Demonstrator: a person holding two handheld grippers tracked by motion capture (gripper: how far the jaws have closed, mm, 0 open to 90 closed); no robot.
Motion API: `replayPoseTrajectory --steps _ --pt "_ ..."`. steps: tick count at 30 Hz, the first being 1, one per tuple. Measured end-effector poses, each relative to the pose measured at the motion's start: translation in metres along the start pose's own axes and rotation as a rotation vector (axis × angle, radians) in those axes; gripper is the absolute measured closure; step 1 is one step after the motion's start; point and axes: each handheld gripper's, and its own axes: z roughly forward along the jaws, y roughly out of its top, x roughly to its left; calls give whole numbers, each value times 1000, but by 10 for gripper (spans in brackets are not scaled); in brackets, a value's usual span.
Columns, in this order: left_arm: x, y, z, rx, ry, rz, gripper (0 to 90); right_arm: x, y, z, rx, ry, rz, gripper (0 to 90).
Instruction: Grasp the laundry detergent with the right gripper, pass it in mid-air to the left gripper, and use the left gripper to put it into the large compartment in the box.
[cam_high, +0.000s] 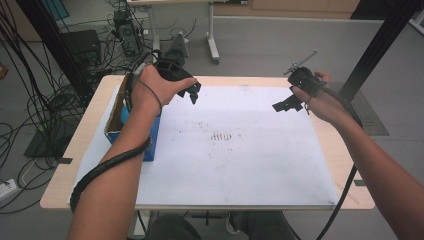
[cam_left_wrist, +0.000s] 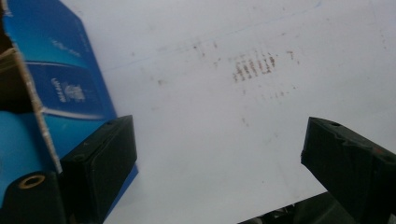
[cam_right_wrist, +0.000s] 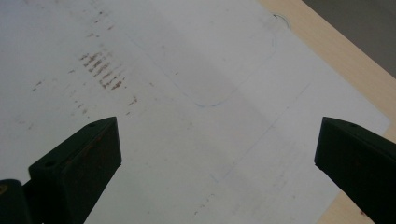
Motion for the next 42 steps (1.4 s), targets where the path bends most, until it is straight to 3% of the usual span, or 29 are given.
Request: replayPoseTrajectory --steps 10,21,26,42 --pt "-10 2 8 -8 -24 23 104 -8 7 -4 22 -40 51 5" --pt "-13 -1 20 3 -23 30 104 -3 11 -4 45 -70 30 5" --pt "-16 -1 23 9 -24 34 104 -1 10 -3 60 -63 29 4" --pt "-18 -2 20 -6 -28 29 104 -1 11 -3 63 -78 27 3"
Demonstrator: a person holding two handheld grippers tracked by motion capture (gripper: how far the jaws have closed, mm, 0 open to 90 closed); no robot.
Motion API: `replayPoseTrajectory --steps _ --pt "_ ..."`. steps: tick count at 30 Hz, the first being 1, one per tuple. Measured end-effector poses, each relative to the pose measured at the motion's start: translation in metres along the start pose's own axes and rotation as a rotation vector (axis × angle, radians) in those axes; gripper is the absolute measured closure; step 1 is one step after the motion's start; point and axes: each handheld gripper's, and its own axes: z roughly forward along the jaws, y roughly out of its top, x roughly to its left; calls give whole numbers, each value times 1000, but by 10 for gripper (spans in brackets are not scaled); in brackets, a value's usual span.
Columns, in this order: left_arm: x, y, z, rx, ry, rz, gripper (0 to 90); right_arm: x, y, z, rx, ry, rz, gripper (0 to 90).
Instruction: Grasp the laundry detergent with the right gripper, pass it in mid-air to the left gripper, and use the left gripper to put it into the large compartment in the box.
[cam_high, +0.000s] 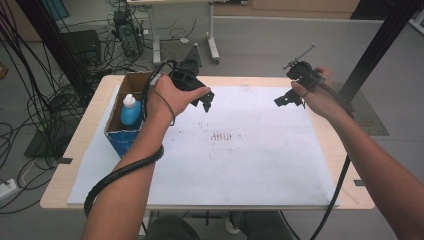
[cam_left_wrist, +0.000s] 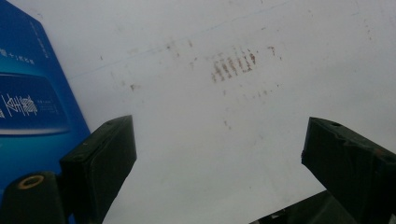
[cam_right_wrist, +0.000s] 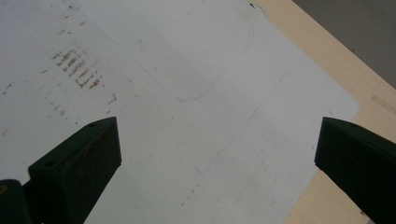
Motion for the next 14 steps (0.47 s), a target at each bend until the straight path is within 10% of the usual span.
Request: replayPoseTrajectory --steps 14 --pt "1 -3 1 -9 -3 -3 103 -1 -6 0 -8 9 11 4"
